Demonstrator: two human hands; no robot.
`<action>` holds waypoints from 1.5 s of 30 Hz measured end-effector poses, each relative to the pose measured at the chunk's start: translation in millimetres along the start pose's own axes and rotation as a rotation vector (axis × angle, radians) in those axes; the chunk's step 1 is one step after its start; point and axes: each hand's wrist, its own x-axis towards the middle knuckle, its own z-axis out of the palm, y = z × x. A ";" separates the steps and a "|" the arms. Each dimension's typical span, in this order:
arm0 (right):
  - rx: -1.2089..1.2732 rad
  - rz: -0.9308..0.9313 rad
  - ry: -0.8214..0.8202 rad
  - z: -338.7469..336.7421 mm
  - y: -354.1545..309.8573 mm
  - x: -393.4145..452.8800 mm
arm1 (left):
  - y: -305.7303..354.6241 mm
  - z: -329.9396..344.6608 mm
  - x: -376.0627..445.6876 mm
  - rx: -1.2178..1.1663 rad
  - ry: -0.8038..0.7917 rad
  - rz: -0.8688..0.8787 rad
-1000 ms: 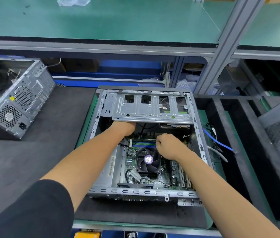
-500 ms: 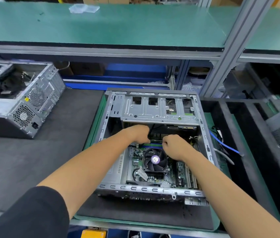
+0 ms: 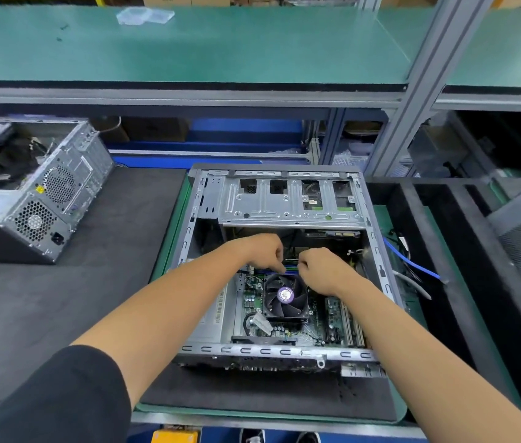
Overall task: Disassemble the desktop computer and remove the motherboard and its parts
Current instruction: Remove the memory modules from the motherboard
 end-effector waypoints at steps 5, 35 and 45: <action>0.007 0.014 0.002 0.8 1.3 0.4 | -0.7 -1.6 0.0 0.050 -0.019 0.009; 0.005 0.004 -0.025 0.1 1.6 -2.4 | -32.1 -10.3 -19.2 0.282 0.160 -0.283; 0.002 -0.252 -0.235 -0.7 -4.9 -10.8 | -1.1 -11.0 -24.5 0.125 -0.121 -0.040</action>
